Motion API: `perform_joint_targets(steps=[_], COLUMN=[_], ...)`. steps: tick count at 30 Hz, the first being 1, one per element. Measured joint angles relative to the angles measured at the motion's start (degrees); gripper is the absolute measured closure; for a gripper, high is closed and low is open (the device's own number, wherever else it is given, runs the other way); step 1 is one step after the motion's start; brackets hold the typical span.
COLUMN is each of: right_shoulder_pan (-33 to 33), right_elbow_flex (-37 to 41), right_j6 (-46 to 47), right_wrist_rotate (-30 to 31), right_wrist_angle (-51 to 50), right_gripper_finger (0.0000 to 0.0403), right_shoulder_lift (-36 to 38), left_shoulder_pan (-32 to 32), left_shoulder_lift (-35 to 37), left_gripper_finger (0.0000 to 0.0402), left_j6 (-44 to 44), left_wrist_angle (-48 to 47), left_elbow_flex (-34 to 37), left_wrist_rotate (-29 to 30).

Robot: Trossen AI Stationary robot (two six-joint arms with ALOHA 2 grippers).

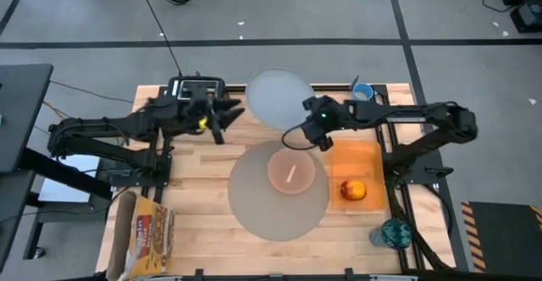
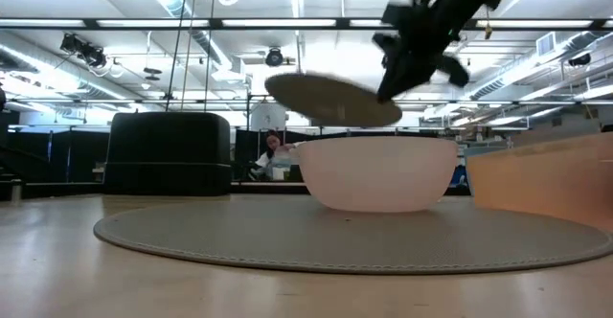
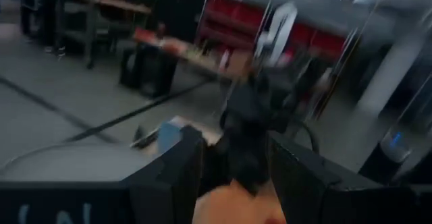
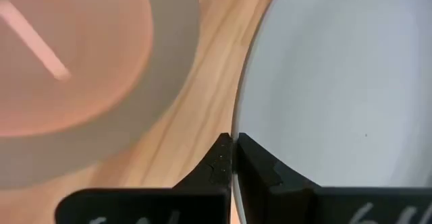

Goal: Arrange a breakfast setting
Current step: Put the blue plate at the bottom of the light orange bowl on the gray mat

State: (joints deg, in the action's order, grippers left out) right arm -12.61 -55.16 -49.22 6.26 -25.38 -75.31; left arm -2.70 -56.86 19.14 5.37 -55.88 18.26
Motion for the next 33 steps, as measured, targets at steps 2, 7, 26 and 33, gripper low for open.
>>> perform_joint_targets(steps=[2, 7, 26, 33], right_shoulder_pan=[2.9, 13.7, 40.5, 44.2], right_elbow_flex=[0.0, -0.4, -37.9, -53.3], right_j6=[0.7, 6.3, 37.4, 43.3], right_wrist_rotate=[-0.1, 1.4, 7.5, 7.1], right_wrist_angle=[-1.1, -2.3, -11.0, -17.3], right_gripper_finger=[0.0388, 0.0389, 0.0389, 0.0389], right_shoulder_lift=[2.4, 4.1, -29.6, -43.7], left_shoulder_pan=[-0.1, -0.1, 4.1, 9.6], left_shoulder_lift=[0.9, 3.7, 5.6, 5.6], left_gripper_finger=[0.023, 0.023, 0.023, 0.023], left_j6=[1.2, 1.2, 0.9, 0.8], left_wrist_angle=[4.4, 7.8, 2.3, -1.6], left_elbow_flex=[0.0, 0.0, 0.0, 0.0], left_wrist_rotate=[0.2, 3.3, -1.1, -2.6])
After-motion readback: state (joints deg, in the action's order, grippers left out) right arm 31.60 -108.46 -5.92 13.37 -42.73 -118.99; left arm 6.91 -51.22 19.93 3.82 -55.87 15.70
